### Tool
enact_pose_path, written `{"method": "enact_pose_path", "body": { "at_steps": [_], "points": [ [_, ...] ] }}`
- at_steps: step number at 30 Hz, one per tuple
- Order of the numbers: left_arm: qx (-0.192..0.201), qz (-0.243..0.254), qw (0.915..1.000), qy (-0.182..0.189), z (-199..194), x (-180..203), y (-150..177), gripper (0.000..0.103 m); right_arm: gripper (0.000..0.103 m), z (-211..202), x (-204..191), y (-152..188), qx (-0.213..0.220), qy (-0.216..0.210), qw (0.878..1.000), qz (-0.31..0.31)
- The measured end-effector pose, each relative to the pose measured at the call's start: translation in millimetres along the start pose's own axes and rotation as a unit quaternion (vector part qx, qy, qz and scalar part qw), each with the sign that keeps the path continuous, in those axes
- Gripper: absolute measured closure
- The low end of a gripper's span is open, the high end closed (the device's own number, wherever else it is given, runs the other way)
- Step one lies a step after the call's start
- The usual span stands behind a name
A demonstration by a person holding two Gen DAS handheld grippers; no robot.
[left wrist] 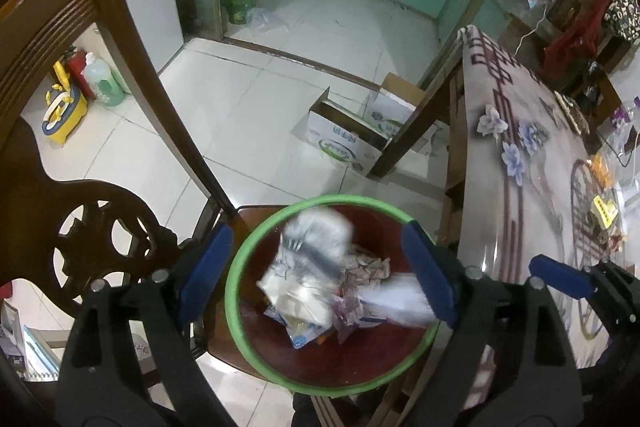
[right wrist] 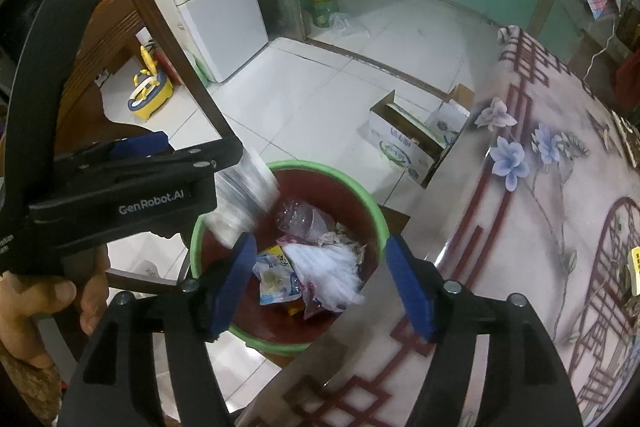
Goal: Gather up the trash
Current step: 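Open the left tool over the bucket while the right tool releases the crumpled paper, then move both open tools back over the table toward the remaining trash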
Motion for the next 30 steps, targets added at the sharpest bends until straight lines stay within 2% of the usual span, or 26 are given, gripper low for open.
{"method": "enact_pose_path", "body": {
  "at_steps": [7, 13, 16, 24, 30],
  "points": [
    [0.025, -0.003, 0.9997, -0.007, -27.4, 1.1, -4.2, 0.017, 0.034, -20.9, 3.5, -1.1, 0.023, -0.002, 1.000, -0.002],
    [0.048, 0.011, 0.9988, 0.005, -58.7, 24.8, -2.0, 0.017, 0.029, -58.9, 36.0, 10.4, 0.056, 0.025, 0.998, 0.031],
    [0.053, 0.029, 0.9980, 0.016, -70.5, 48.2, 3.8, 0.017, 0.024, -80.8, 59.5, 21.1, 0.069, 0.046, 0.995, 0.058],
    [0.058, 0.065, 0.9952, 0.044, -94.9, 124.2, 31.0, 0.017, 0.024, -129.0, 141.8, 68.6, 0.077, 0.092, 0.987, 0.109],
    [0.059, 0.082, 0.9927, 0.066, -105.2, 196.1, 53.0, 0.017, 0.024, -162.9, 214.6, 115.5, 0.069, 0.123, 0.981, 0.132]
  ]
}}
Point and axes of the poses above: each gripper's, at about its wrist camera, not at the fingertips, and z roughly the way its jaws point, x to its right, y to its underside, the point moved 6 cm from there along z, roughly the way its jaws point, and after that the axes turned 10 degrees about x, right-handed, at the moved point
